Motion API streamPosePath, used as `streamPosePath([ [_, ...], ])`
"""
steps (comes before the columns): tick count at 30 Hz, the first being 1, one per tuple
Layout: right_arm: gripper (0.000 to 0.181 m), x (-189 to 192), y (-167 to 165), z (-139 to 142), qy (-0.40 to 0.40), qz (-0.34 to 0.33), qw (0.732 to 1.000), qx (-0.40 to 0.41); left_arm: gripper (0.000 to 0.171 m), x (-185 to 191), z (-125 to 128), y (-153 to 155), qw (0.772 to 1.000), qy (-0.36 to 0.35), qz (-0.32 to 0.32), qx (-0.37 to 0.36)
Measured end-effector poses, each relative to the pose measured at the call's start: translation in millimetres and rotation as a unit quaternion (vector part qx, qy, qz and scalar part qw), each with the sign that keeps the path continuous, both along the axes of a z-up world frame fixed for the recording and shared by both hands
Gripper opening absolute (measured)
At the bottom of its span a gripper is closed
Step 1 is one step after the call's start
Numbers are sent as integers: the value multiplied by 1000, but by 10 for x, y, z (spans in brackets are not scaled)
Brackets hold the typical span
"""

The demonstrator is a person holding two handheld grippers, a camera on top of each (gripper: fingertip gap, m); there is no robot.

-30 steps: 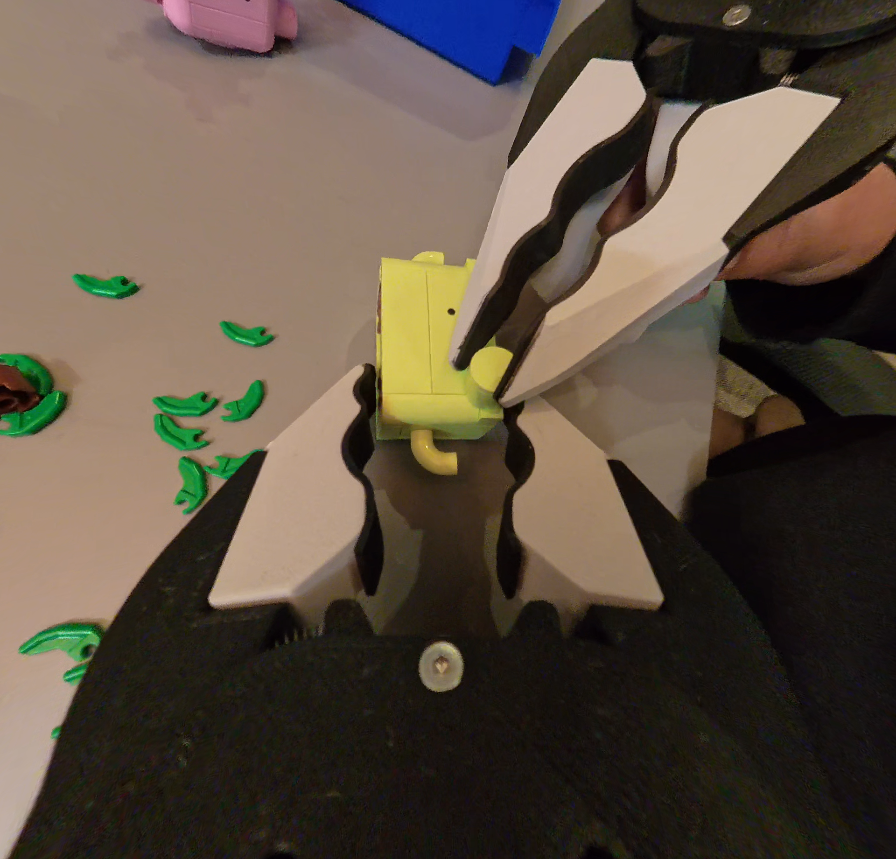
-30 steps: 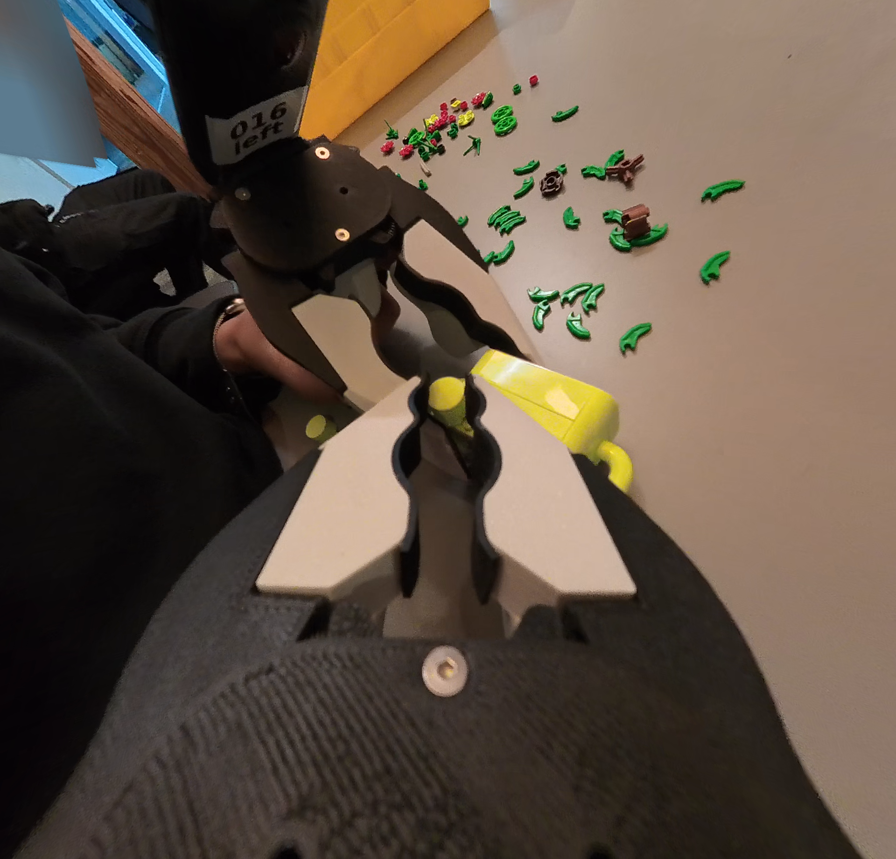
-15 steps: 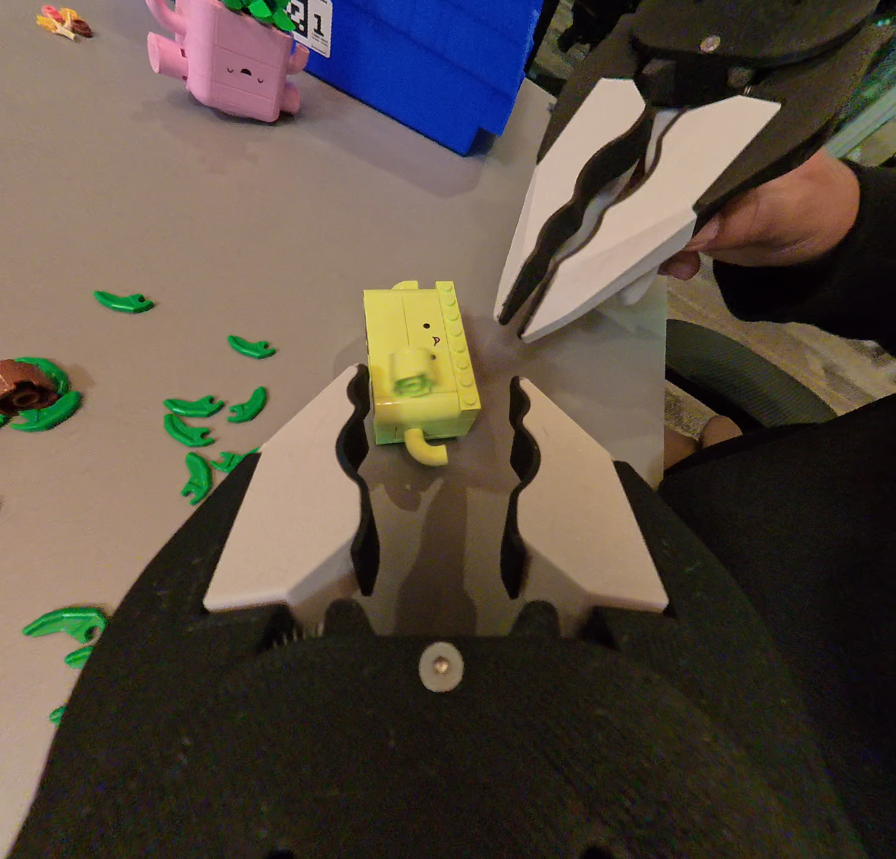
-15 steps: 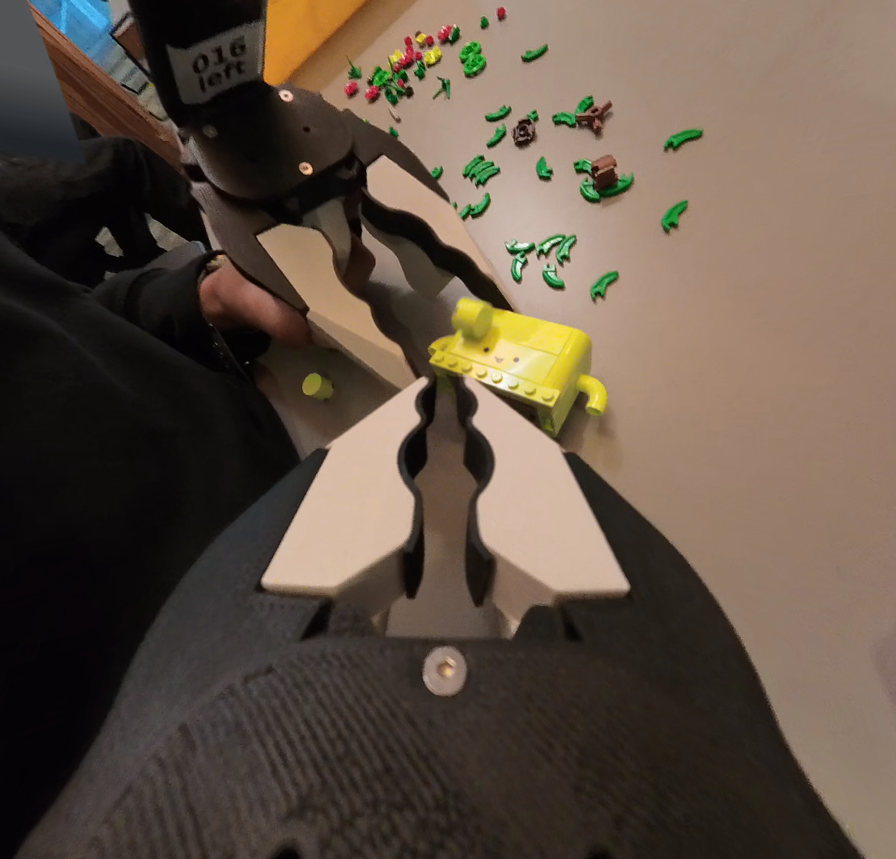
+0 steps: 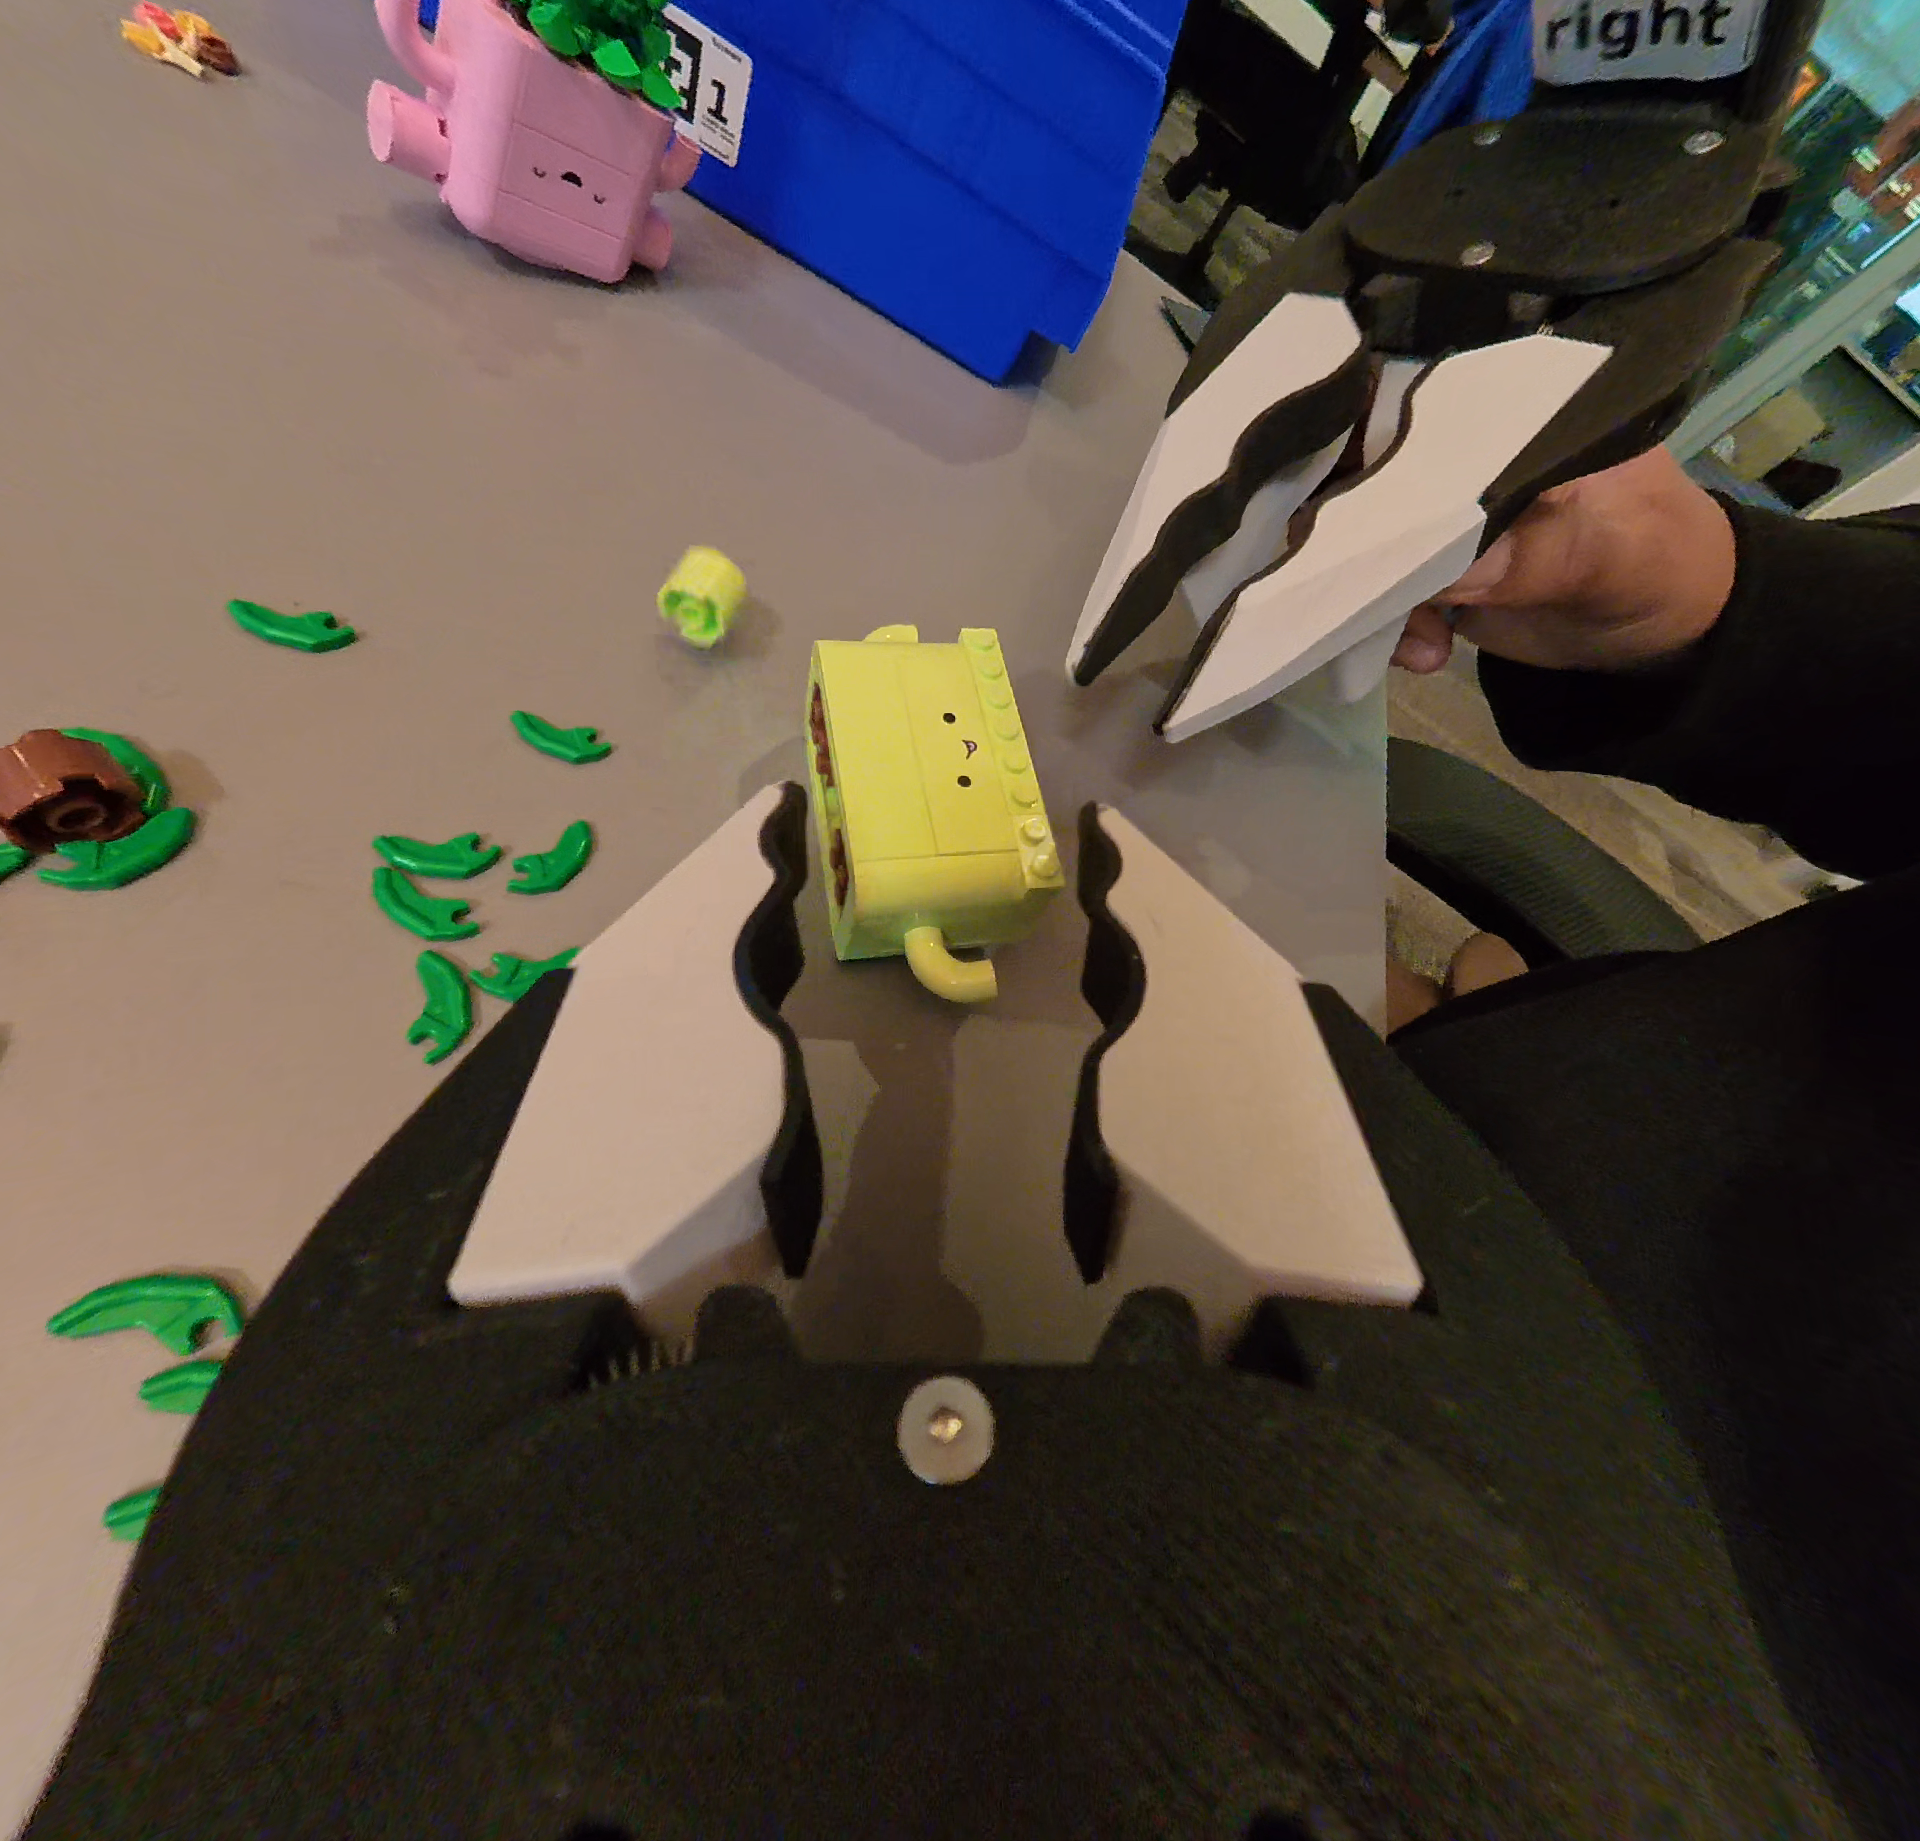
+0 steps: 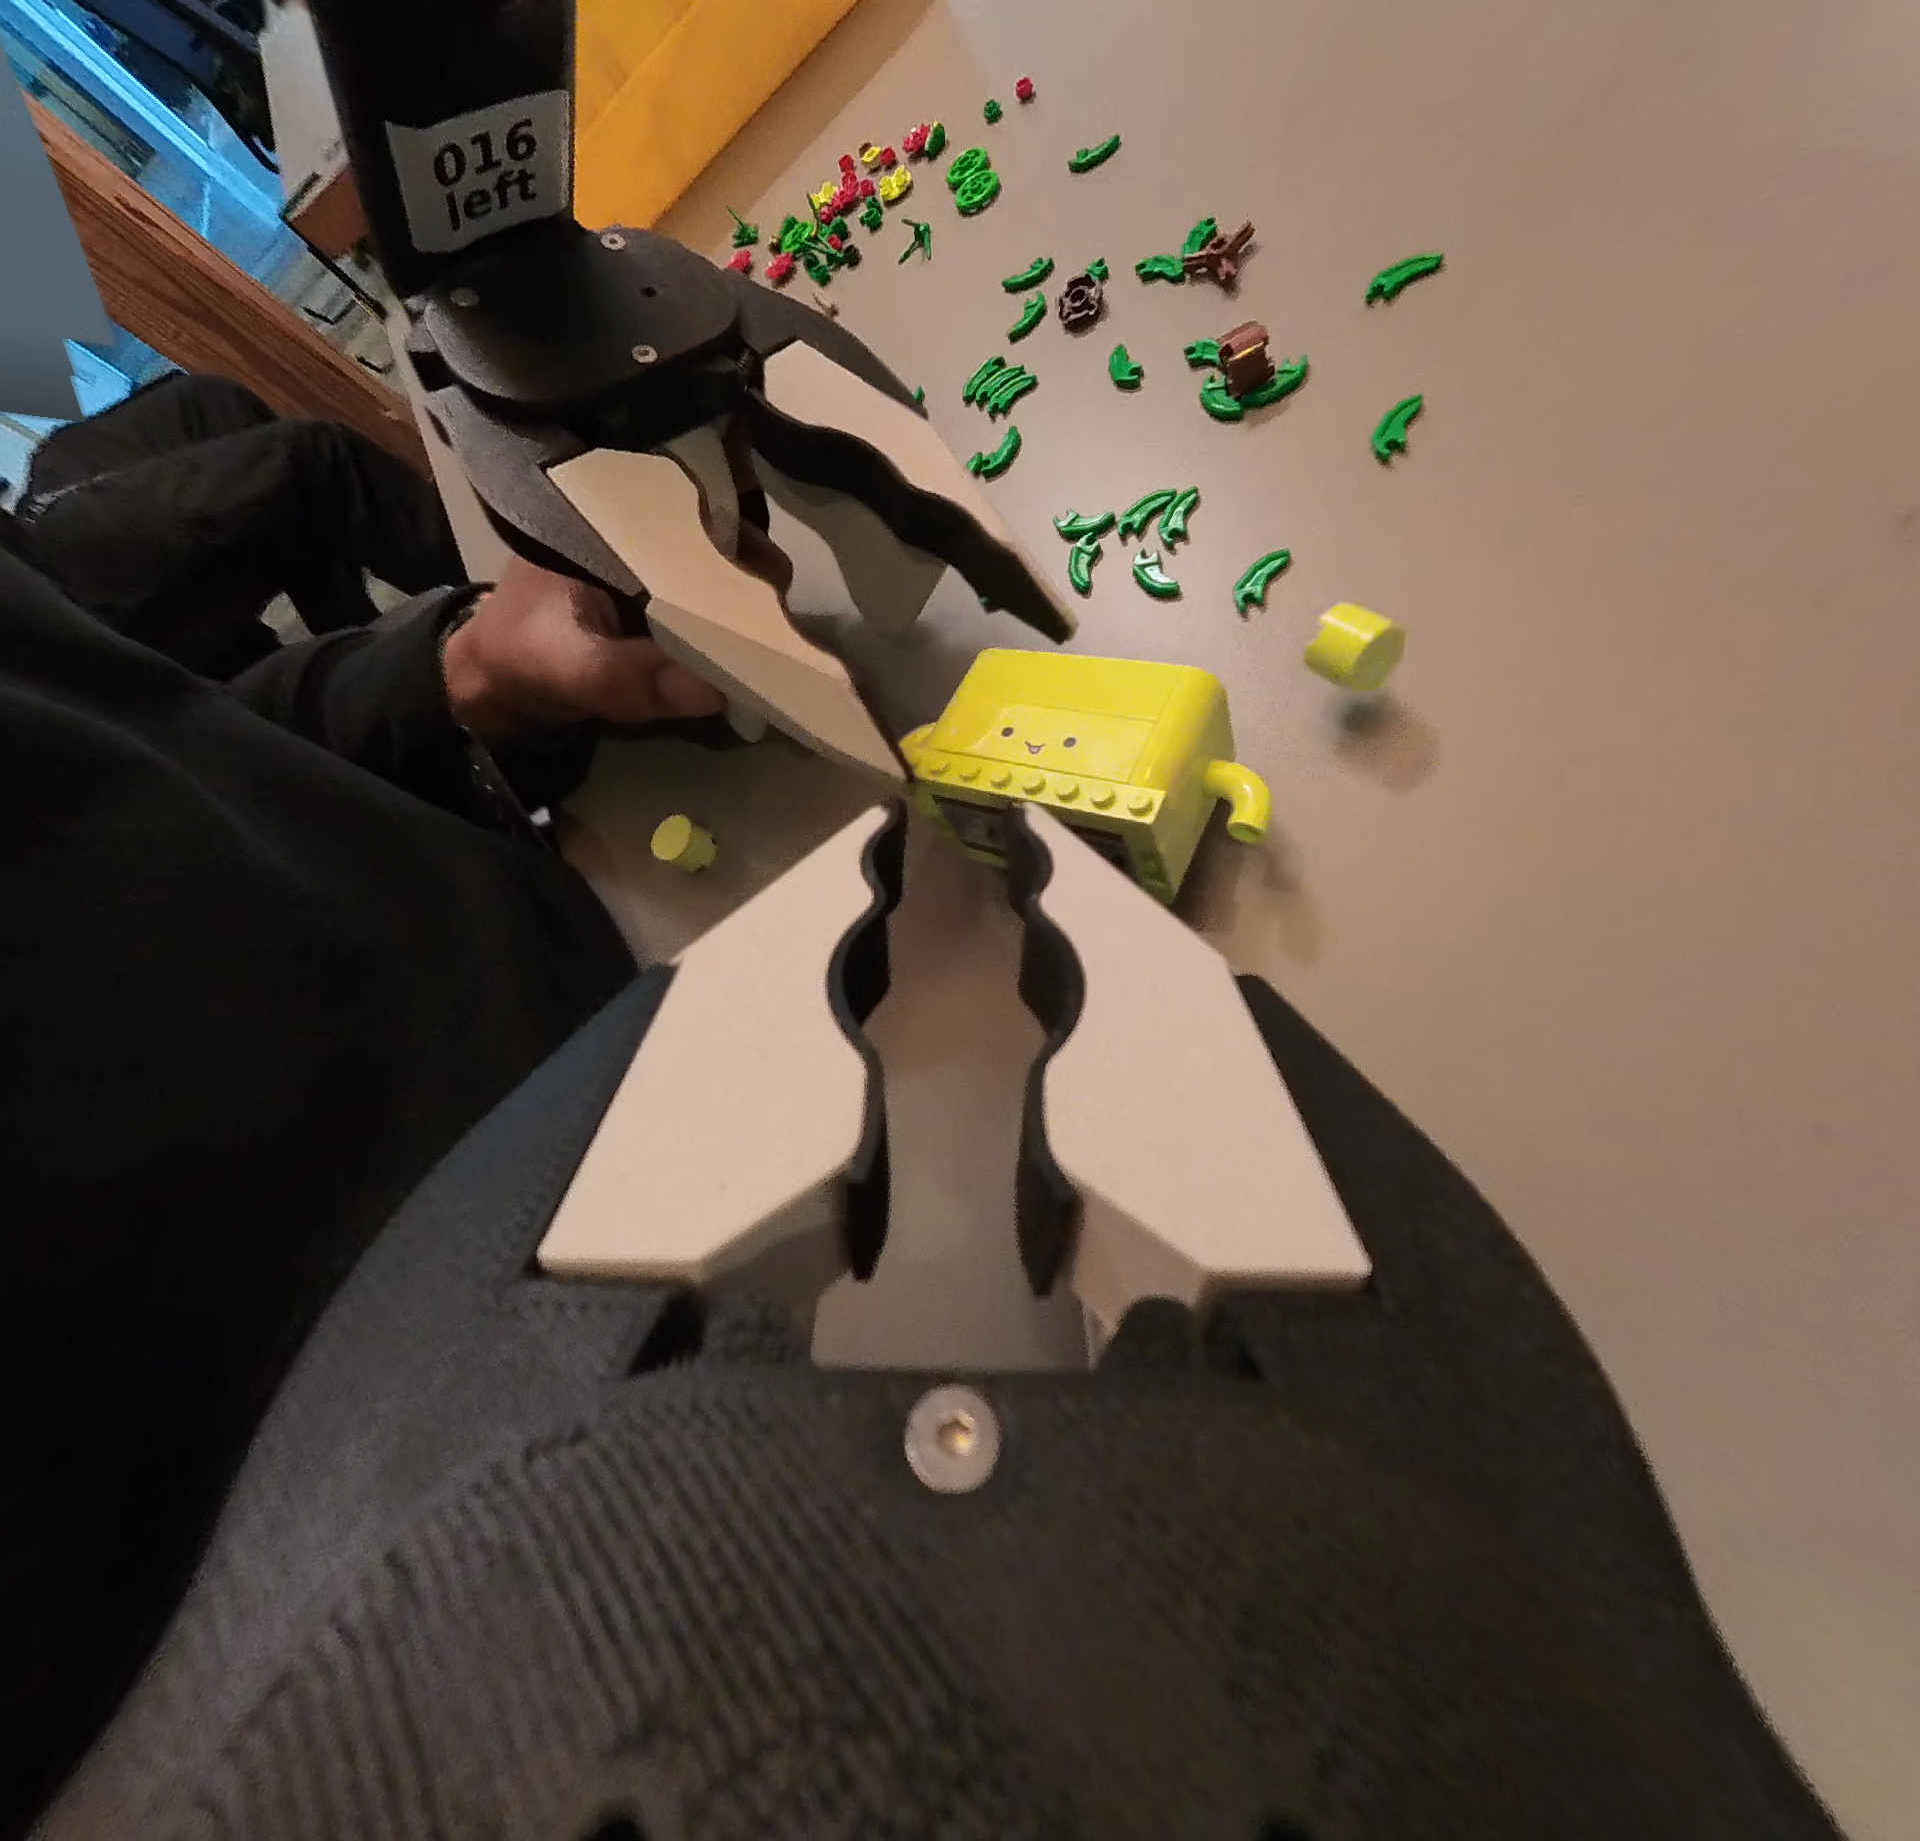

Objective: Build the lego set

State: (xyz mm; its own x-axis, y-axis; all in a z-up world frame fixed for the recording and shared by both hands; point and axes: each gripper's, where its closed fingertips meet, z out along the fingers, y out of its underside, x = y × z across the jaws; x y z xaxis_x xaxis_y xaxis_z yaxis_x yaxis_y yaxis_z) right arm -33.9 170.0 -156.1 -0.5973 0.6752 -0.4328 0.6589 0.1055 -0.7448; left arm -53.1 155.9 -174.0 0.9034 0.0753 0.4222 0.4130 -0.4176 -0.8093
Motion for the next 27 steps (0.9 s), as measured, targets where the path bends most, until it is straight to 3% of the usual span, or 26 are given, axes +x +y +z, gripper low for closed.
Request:
streamPosePath([
  [5, 17, -9, 48, -68, 87, 67, 982, 153, 67, 51, -96, 52, 999, 18, -10, -35],
  [9, 10, -131, 54, -100, 193, 143, 923, 301, 67, 79, -113, 163, 999, 9, -12, -39],
  [11, 10, -148, 23, -122, 225, 191, 894, 338, 59, 75, -155, 172, 998, 16, -10, -53],
  [15, 12, -131, -28, -209, 235, 278, 854, 371, 48, 67, -215, 178, 997, 33, -5, -77],
  [21, 10, -132, -62, -221, 233, 354, 815, 394, 46, 56, -232, 179, 995, 48, 0, -84],
  [24, 9, -127, -72, -219, 222, 371, 811, 395, 46, 54, -234, 180, 995, 52, 1, -86],
  [27, 3, -103, -85, -206, 193, 376, 824, 378, 46, 55, -238, 181, 995, 56, 0, -88],
])
